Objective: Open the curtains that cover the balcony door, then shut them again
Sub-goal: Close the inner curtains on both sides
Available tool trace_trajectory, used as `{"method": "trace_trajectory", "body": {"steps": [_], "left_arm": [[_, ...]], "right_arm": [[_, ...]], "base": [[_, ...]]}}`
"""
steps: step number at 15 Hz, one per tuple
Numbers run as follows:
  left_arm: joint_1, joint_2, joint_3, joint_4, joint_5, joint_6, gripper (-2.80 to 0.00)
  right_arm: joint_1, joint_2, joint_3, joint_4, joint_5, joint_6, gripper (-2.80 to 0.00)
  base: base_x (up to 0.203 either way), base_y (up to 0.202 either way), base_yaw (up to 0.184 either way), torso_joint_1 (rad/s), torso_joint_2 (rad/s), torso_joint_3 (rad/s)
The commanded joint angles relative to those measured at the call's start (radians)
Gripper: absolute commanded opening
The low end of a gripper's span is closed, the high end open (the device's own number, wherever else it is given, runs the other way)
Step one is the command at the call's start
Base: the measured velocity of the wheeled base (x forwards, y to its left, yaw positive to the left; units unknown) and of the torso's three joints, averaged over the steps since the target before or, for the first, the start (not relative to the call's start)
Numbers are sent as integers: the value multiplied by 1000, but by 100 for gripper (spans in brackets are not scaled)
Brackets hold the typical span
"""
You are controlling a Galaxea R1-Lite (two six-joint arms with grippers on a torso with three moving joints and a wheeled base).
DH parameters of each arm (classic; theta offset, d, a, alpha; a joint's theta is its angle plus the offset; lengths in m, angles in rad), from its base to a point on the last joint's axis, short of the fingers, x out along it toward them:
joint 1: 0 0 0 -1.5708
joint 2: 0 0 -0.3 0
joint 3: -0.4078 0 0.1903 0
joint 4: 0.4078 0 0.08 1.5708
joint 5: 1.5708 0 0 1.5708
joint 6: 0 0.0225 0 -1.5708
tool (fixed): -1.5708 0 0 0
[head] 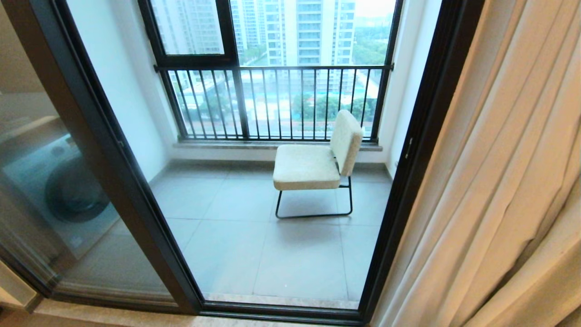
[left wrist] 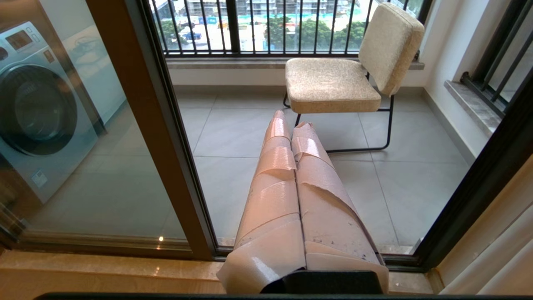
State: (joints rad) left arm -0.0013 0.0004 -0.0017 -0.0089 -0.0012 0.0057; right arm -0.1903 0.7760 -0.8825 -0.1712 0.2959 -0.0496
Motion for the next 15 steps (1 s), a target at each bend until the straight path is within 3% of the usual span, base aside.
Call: {"method": "trace_trajectory", "body": {"steps": [1, 8, 15], "left_arm": [[0, 0, 0, 0, 0, 1, -280], [0, 0, 0, 0, 0, 0, -280], [0, 0, 0, 0, 0, 0, -280]], "right_arm": [[-32, 46, -39, -1, 2, -1, 0], [-164, 168, -189, 15, 2, -8, 0], [-177, 285, -295, 0, 2, -13, 0]], "base": [[0, 0, 0, 0, 0, 0], [0, 0, 0, 0, 0, 0], [0, 0, 0, 0, 0, 0]]}}
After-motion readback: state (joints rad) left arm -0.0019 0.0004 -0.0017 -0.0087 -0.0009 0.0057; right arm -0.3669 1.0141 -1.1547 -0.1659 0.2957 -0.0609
